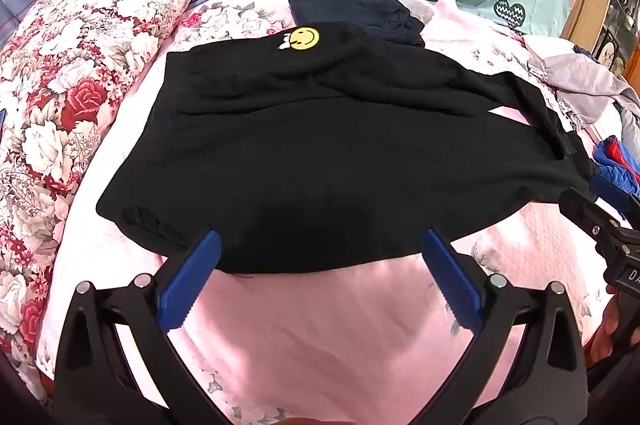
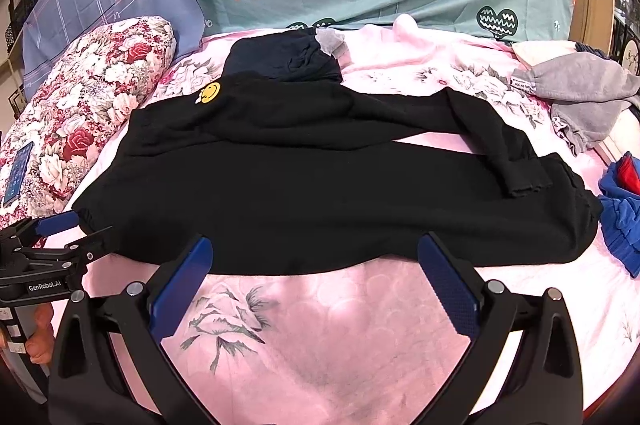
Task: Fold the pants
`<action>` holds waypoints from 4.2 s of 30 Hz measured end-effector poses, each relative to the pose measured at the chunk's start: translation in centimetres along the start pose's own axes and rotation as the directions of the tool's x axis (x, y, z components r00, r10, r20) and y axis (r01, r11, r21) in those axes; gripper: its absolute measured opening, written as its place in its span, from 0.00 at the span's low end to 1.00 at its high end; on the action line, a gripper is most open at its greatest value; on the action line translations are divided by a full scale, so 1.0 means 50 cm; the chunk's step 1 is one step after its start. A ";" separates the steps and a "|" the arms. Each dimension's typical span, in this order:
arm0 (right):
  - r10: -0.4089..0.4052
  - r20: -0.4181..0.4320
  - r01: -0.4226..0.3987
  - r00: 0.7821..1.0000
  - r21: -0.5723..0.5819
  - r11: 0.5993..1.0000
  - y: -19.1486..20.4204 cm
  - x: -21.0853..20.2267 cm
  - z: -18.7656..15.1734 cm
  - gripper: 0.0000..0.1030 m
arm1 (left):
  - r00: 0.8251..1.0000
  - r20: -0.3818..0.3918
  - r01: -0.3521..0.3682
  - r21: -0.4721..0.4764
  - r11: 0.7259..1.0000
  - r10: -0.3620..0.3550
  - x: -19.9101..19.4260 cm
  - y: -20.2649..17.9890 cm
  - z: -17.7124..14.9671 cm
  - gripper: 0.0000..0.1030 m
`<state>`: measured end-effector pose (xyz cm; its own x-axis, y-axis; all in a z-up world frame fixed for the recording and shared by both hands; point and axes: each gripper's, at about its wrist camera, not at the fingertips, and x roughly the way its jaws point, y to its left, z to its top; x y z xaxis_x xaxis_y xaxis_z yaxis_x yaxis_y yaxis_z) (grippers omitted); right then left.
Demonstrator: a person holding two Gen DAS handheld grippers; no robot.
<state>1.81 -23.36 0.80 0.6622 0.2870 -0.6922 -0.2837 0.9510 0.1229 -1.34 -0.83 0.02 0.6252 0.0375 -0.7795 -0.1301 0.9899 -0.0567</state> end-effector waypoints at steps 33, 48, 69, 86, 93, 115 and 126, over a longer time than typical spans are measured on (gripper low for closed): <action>0.001 -0.024 -0.002 1.000 -0.015 1.000 0.004 0.017 0.000 0.99 | 1.000 -0.012 0.004 0.000 1.000 -0.004 0.006 0.001 0.000 0.98; 0.002 -0.029 -0.002 1.000 -0.012 1.000 0.001 0.021 0.002 0.99 | 1.000 -0.015 0.004 0.006 1.000 -0.004 0.012 0.001 0.009 0.98; -0.006 -0.119 0.020 0.993 0.118 0.993 -0.075 0.077 -0.023 0.99 | 0.982 -0.137 0.078 -0.353 0.932 -0.134 0.062 0.266 -0.046 0.97; -0.020 -0.135 0.044 0.991 0.176 0.983 -0.119 0.104 -0.016 0.99 | 0.980 -0.139 0.062 -0.482 0.874 -0.146 0.163 0.359 0.042 0.78; -0.074 -0.165 0.120 0.983 0.286 0.951 -0.226 0.100 -0.023 0.99 | 0.987 -0.108 0.059 -0.457 0.888 -0.122 0.154 0.338 0.050 0.14; -0.253 -0.145 0.282 0.957 0.680 0.677 -0.628 0.085 -0.028 0.89 | 0.969 -0.117 0.138 -0.483 0.865 -0.220 0.170 0.322 0.068 0.14; -0.225 0.062 0.115 0.972 0.711 0.693 -0.647 -0.011 0.002 0.04 | 0.997 0.022 0.075 -0.462 0.883 -0.073 0.080 0.337 0.099 0.12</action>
<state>10.69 -54.30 -2.70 0.7508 0.0721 -0.6566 0.3728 0.7742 0.5114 2.77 16.69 -0.94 0.6497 -0.0323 -0.7595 -0.4238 0.8140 -0.3971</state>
